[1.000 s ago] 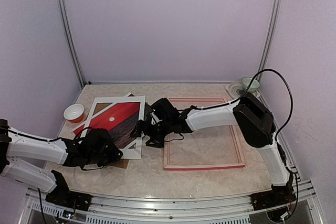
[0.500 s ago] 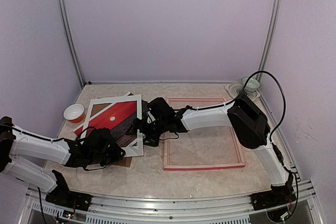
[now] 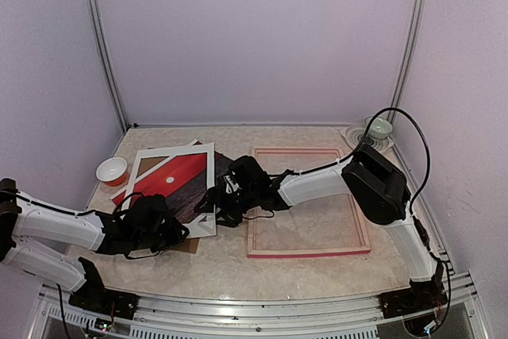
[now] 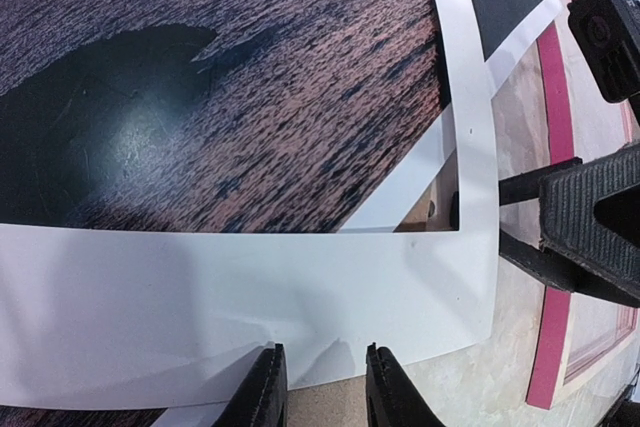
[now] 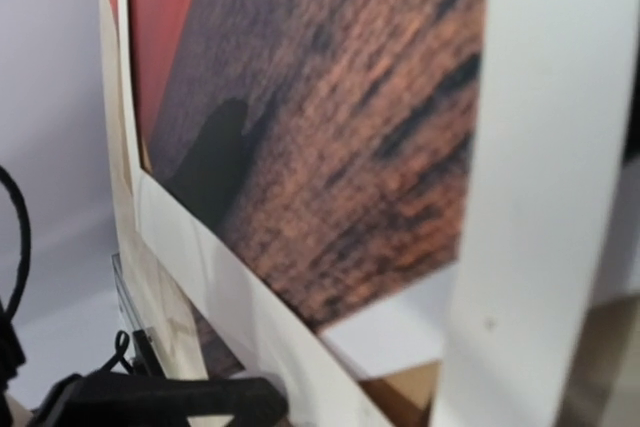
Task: Put the photo into the frame
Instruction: Pick up the mat board from the photo.
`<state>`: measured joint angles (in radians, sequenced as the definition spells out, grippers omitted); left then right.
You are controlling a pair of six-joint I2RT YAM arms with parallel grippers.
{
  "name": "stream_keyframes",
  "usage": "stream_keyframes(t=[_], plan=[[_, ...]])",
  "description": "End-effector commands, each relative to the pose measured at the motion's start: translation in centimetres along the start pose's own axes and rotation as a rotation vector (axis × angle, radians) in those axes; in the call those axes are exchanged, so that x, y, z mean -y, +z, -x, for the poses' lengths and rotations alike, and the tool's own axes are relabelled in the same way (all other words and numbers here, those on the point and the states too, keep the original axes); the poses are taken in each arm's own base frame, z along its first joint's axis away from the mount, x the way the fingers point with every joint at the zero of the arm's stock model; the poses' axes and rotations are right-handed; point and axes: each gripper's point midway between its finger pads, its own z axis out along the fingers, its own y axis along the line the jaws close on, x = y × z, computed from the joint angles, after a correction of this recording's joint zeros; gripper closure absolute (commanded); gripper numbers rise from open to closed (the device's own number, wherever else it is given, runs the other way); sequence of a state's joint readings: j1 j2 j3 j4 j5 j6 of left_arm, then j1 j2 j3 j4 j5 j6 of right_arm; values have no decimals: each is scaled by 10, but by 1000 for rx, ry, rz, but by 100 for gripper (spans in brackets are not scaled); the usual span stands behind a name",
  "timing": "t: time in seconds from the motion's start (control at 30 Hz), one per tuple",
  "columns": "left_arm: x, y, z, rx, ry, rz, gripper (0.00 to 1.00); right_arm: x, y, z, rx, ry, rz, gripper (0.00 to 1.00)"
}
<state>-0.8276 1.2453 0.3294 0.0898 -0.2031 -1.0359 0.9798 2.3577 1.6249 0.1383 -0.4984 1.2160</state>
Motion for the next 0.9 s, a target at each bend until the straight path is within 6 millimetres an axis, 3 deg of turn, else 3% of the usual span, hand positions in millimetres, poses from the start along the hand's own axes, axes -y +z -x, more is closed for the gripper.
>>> stream_keyframes(t=[0.0,0.17,0.3,0.57,0.87], plan=[[-15,-1,-14,-44,23,39,70,-13,-12,-8,-20,-27,18,31],[-13,-1,-13,-40,19,32,70,-8,-13,-16,-37,-52,-5,48],[-12,-1,-12,-36,17,31,69,-4,-11,-22,-63,-55,6,69],[-5,-7,-5,-18,10,12,62,-5,-11,-28,-83,-63,35,100],[4,-22,8,22,22,-2,40,-23,-19,-29,-88,-94,81,100]])
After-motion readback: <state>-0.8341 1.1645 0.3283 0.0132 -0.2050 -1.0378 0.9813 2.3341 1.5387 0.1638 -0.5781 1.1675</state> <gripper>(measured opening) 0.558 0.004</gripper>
